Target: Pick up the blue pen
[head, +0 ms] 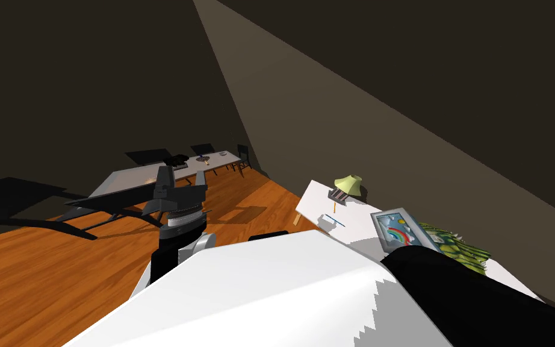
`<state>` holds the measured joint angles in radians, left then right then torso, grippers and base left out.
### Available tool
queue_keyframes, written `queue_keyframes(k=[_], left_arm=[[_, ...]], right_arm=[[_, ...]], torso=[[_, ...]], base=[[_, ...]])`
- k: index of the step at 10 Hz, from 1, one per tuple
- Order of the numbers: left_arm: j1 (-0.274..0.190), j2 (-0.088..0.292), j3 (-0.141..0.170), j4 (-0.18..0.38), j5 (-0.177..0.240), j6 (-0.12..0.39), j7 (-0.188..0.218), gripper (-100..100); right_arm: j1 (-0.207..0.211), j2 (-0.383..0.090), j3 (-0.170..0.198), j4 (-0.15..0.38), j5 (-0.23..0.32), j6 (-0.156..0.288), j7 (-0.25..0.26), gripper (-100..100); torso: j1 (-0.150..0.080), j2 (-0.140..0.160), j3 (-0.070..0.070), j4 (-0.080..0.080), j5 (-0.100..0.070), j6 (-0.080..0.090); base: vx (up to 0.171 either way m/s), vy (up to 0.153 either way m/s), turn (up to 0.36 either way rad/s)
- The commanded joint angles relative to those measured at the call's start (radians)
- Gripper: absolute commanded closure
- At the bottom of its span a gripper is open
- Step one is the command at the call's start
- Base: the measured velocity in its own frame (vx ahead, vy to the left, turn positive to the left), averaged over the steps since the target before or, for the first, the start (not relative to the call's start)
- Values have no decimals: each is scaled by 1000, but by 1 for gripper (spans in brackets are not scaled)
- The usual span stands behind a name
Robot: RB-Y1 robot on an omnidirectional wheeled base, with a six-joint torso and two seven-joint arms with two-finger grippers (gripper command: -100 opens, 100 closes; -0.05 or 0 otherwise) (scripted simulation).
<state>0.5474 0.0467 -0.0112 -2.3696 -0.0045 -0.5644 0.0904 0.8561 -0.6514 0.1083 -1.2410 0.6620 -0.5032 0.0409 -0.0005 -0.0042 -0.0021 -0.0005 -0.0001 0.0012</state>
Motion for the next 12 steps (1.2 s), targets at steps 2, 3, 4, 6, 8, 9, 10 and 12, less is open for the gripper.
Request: queue_keyframes(k=[2, 3, 4, 6, 8, 9, 10, 12], left_arm=[[0, 0, 0, 0, 0, 0, 0, 0], [0, 0, 0, 0, 0, 0, 0, 0], [0, 0, 0, 0, 0, 0, 0, 0], [0, 0, 0, 0, 0, 0, 0, 0], [0, 0, 0, 0, 0, 0, 0, 0], [0, 0, 0, 0, 0, 0, 0, 0], [0, 0, 0, 0, 0, 0, 0, 0], [0, 0, 0, 0, 0, 0, 0, 0]], right_arm=[[7, -9, -7, 35, 11, -13, 29, -100], [7, -9, -7, 35, 11, -13, 29, -100], [5, -16, -11, 66, 18, -21, 45, -100], [2, -24, -14, 98, 26, -30, 62, -100], [-5, -40, -20, 155, 41, -48, 97, -100], [-5, -40, -20, 165, 41, -48, 97, -100], [-9, -47, -23, 200, 49, -57, 115, -100], [-17, -61, -26, 269, 66, -74, 150, -100]], torso=[[-1, 0, 0, 0, 0, 1], [-1, -1, -1, 0, 0, 0], [-2, -1, 0, 0, 0, 1], [-3, -3, -2, -1, -1, 0], [-7, -3, -2, -1, -1, 0], [-4, -2, -1, 0, -1, 0], [-2, -2, -1, 0, 0, 1], [-1, -2, -1, 0, 0, 0]], base=[[10, 23, 107], [3, 12, 61], [24, 13, 136], [50, -33, 238], [27, -31, 284], [11, 14, 80], [7, 31, 189], [22, 16, 256]])
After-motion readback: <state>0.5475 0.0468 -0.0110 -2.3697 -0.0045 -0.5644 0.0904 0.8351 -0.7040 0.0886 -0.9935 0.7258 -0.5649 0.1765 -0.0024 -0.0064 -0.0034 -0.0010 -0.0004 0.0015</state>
